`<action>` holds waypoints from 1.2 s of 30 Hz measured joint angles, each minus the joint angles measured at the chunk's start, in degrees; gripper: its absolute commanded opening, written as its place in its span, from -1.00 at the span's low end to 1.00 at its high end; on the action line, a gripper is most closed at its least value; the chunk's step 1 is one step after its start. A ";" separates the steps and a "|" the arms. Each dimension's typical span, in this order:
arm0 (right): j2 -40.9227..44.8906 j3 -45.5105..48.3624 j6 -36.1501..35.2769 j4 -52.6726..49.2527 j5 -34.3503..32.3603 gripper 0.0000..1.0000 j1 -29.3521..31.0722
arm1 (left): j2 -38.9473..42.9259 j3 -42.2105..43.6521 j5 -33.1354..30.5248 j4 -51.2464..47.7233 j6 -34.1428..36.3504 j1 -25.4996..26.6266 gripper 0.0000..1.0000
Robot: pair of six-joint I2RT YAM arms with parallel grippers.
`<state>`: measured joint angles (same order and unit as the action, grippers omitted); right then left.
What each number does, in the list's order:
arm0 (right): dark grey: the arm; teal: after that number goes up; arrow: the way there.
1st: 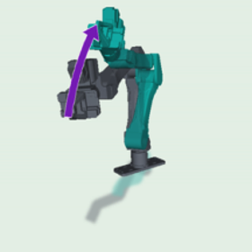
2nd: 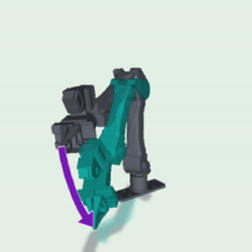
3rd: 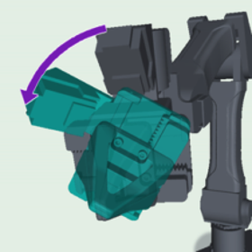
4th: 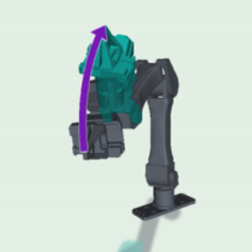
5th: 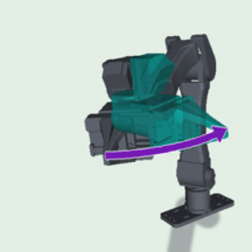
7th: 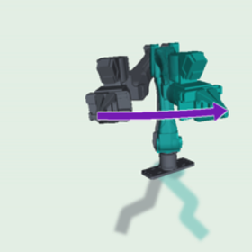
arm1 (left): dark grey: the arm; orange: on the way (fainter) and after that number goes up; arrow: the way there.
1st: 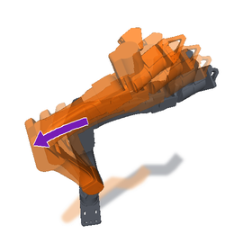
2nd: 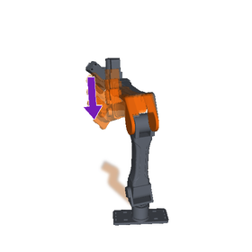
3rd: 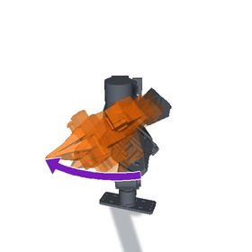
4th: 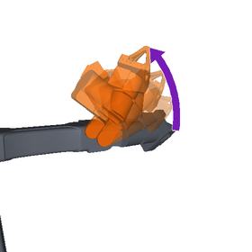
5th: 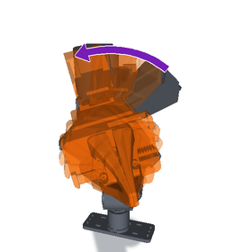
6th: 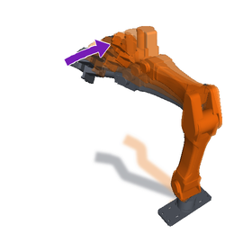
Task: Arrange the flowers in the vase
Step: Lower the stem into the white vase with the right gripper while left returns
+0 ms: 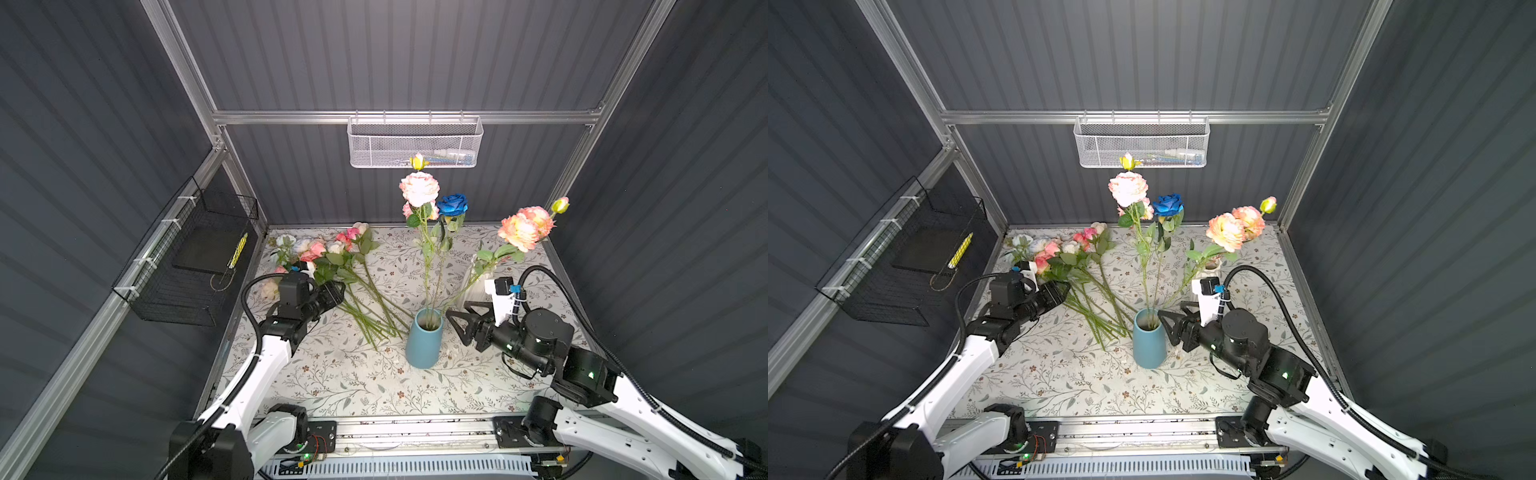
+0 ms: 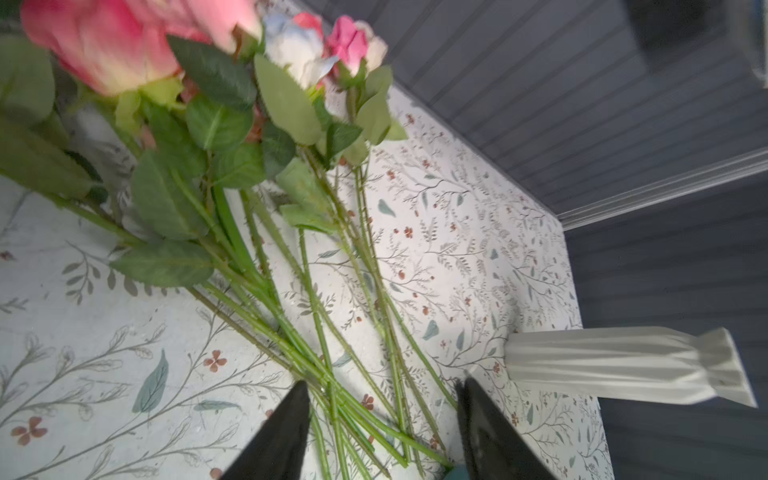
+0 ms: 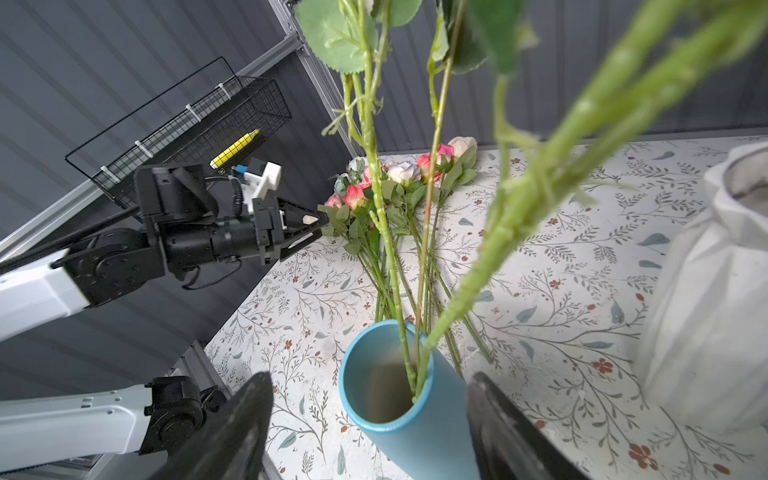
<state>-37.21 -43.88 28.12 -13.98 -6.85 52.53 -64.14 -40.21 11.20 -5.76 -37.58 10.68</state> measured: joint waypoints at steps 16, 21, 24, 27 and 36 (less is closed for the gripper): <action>3.48 1.11 0.22 -1.33 -1.31 0.50 0.00 | -20.46 -3.08 -7.06 4.59 -2.12 0.04 -0.31; 3.45 1.14 0.22 -1.33 -1.51 0.49 0.00 | -22.73 -3.67 -7.21 6.47 -2.16 0.20 -0.33; 3.41 1.14 0.22 -1.33 -1.51 0.50 0.00 | -24.37 -4.11 -7.23 7.37 -2.16 0.48 -0.33; 3.41 1.25 0.22 -1.33 -1.51 0.50 0.00 | -26.21 -4.63 -7.34 8.26 -2.16 0.63 -0.36; 3.41 1.49 0.20 -1.57 -1.51 0.49 0.00 | -31.30 -6.62 -8.41 9.88 -2.64 0.66 -0.65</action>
<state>-33.80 -42.39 28.32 -15.55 -8.36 52.53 -95.44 -46.83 2.79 4.12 -40.23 11.33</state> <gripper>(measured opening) 0.744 0.229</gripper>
